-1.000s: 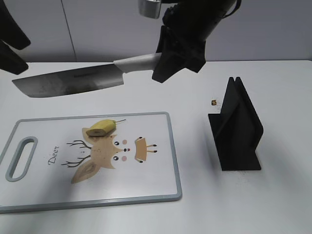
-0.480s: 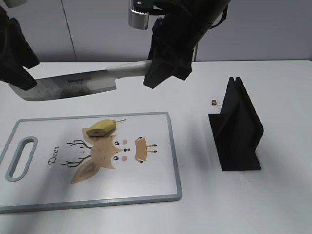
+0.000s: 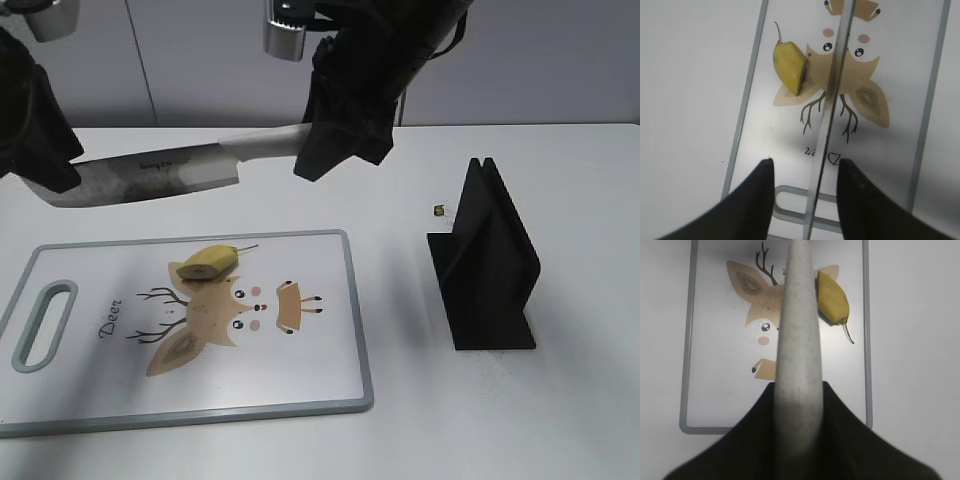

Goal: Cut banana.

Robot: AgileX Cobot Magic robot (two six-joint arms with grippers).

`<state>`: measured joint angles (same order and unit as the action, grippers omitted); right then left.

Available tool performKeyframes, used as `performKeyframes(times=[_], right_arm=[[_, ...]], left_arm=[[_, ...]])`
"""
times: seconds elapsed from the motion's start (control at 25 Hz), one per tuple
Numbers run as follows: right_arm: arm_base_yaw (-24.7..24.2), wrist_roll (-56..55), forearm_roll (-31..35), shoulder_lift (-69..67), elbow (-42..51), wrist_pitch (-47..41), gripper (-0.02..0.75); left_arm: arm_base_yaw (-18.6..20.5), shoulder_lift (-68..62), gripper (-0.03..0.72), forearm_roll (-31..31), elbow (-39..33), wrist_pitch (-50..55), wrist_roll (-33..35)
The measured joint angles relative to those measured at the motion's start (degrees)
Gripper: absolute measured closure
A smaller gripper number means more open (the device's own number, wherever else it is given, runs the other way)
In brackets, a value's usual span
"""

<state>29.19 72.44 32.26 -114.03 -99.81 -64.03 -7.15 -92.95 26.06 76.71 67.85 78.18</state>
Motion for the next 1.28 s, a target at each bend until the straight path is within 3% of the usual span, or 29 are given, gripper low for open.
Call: performKeyframes(times=[0.12, 0.24, 0.32, 0.52, 0.72, 0.96, 1.28], right_arm=[[0.0, 0.0, 0.0, 0.0, 0.0, 0.0, 0.575], [0.0, -0.1, 0.0, 0.0, 0.0, -0.1, 0.575], [0.0, -0.1, 0.0, 0.0, 0.0, 0.0, 0.575], [0.0, -3.4, -1.8, -0.1, -0.1, -0.3, 0.575], [0.0, -6.3, -5.7, -2.5, -0.1, -0.8, 0.575], [0.3, -7.4, -6.9, -5.5, 0.2, 0.2, 0.573], [0.5, -10.0, -7.9, -8.8, 0.7, 1.9, 0.567]], left_arm=[[-0.1, -0.6, 0.4, 0.3, 0.0, 0.0, -0.2], [-0.1, -1.0, 0.624, 0.7, 0.0, 0.4, -0.3], [-0.1, -1.3, 0.677, 0.7, 0.0, 0.9, -0.1], [-2.5, -1.5, 0.691, -2.1, 0.0, -1.4, -1.0], [-6.4, -1.8, 0.691, -7.6, -2.4, -7.5, -7.4], [-6.6, -3.8, 0.691, -7.8, -7.6, -13.1, -8.3], [-6.6, -6.8, 0.691, -8.7, -8.0, -16.9, -7.3]])
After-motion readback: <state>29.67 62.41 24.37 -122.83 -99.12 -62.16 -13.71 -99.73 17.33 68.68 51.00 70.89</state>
